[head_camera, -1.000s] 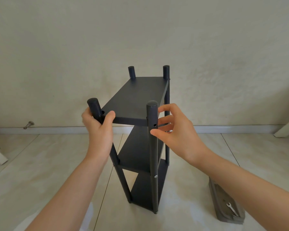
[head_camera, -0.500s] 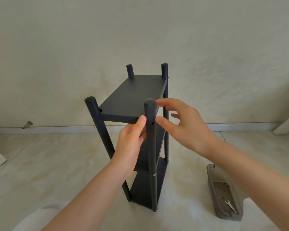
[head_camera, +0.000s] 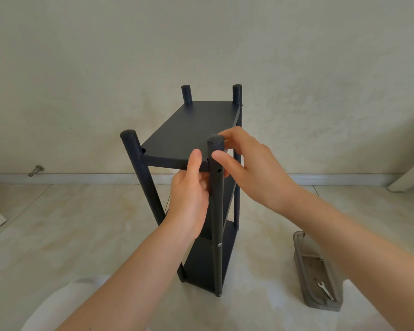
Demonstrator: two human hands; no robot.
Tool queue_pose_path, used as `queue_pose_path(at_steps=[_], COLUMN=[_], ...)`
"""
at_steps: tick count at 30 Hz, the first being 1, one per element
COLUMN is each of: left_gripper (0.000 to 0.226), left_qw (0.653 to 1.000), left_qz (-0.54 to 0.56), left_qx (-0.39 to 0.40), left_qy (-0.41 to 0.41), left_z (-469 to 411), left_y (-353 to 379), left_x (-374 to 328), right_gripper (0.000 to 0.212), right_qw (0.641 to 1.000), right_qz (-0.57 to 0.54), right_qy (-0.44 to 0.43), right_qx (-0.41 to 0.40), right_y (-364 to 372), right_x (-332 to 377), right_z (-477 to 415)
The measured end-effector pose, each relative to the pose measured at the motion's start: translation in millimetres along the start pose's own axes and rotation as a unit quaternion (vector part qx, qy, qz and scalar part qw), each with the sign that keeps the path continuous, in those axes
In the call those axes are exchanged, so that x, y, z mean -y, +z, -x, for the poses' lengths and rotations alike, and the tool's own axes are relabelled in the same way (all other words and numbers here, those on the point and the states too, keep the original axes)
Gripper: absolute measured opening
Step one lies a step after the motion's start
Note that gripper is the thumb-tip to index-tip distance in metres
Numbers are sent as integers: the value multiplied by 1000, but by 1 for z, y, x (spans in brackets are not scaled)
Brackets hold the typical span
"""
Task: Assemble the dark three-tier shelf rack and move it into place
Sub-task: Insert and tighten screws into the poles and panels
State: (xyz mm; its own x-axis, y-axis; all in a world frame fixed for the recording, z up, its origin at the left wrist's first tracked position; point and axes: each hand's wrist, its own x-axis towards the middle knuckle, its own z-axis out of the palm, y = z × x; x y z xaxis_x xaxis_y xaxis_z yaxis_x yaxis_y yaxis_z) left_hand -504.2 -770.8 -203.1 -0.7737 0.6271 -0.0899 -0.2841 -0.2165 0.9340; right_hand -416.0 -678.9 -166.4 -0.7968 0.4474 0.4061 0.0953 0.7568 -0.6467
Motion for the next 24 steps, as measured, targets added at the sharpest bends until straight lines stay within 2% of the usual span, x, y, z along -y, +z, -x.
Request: queue_pose_path(at_steps=[5, 10, 20, 24], left_gripper=[35, 32, 33, 34], left_qw=[997, 993, 995, 995], left_qz=[-3, 12, 25, 72], left_qx=[-75, -114, -100, -51], left_qy=[-7, -24, -19, -40], left_z=[-2, -3, -3, -1], left_y=[8, 12, 14, 15], left_x=[7, 8, 9, 3], right_gripper=[26, 27, 22, 20], right_qw=[1000, 1000, 999, 999], right_qz=[-24, -16, -24, -26], right_qy=[3, 2, -7, -7], right_qx=[15, 24, 40, 22], right_y=[1, -1, 0, -3], right_x=[3, 4, 6, 3], right_z=[0, 0, 0, 0])
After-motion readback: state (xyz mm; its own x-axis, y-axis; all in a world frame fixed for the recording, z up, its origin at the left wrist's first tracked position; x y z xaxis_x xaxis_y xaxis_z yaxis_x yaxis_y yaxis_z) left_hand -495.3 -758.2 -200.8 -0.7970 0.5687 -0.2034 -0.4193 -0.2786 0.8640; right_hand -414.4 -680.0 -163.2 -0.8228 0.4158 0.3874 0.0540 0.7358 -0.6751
